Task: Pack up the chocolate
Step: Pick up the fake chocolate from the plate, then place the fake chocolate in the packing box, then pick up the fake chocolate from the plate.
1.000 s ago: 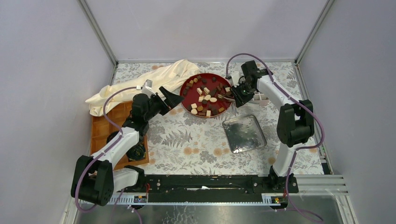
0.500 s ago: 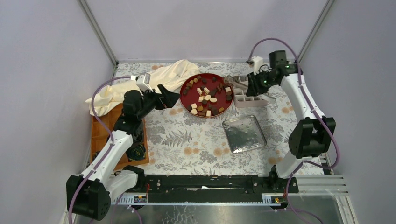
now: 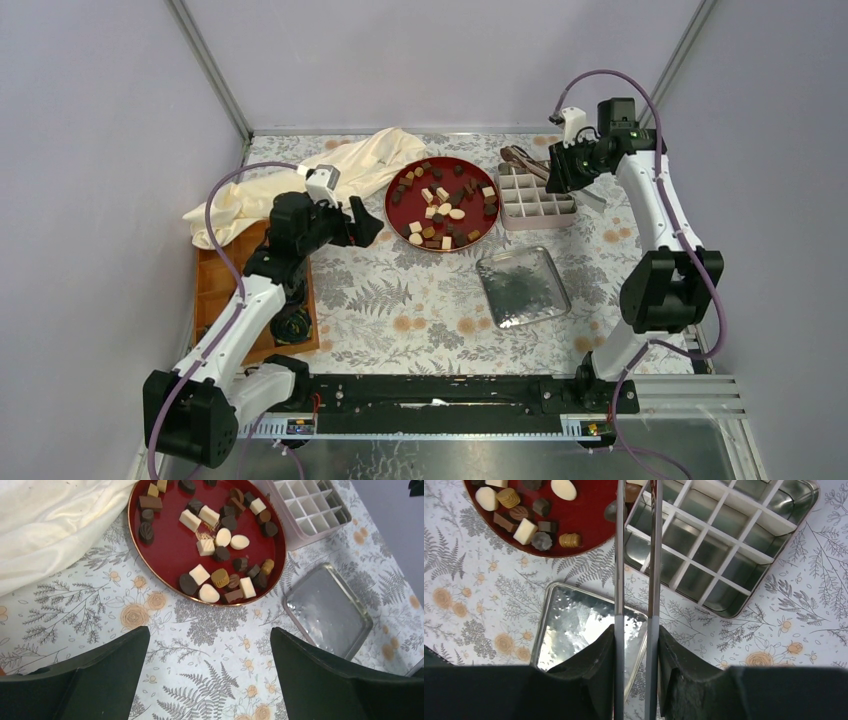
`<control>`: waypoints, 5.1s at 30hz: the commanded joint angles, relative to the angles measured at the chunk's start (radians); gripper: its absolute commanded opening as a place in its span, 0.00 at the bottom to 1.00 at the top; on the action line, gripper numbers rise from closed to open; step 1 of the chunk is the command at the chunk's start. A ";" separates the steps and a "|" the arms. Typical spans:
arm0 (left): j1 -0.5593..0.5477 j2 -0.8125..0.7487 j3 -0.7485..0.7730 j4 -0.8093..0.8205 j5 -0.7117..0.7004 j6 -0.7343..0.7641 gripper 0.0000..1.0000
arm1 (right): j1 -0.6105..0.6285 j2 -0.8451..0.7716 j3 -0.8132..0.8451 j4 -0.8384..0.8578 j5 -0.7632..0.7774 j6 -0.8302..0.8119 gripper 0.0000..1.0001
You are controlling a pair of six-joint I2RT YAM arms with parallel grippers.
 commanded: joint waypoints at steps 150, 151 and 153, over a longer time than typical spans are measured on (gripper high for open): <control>-0.026 -0.201 -0.072 -0.100 -0.033 0.102 0.99 | 0.306 0.086 -0.219 0.231 0.096 -0.119 0.07; -0.026 -0.202 -0.072 -0.099 -0.033 0.102 0.99 | 0.305 0.077 -0.219 0.235 0.095 -0.116 0.06; -0.026 -0.204 -0.073 -0.099 -0.033 0.102 0.99 | 0.304 0.062 -0.223 0.240 0.089 -0.112 0.04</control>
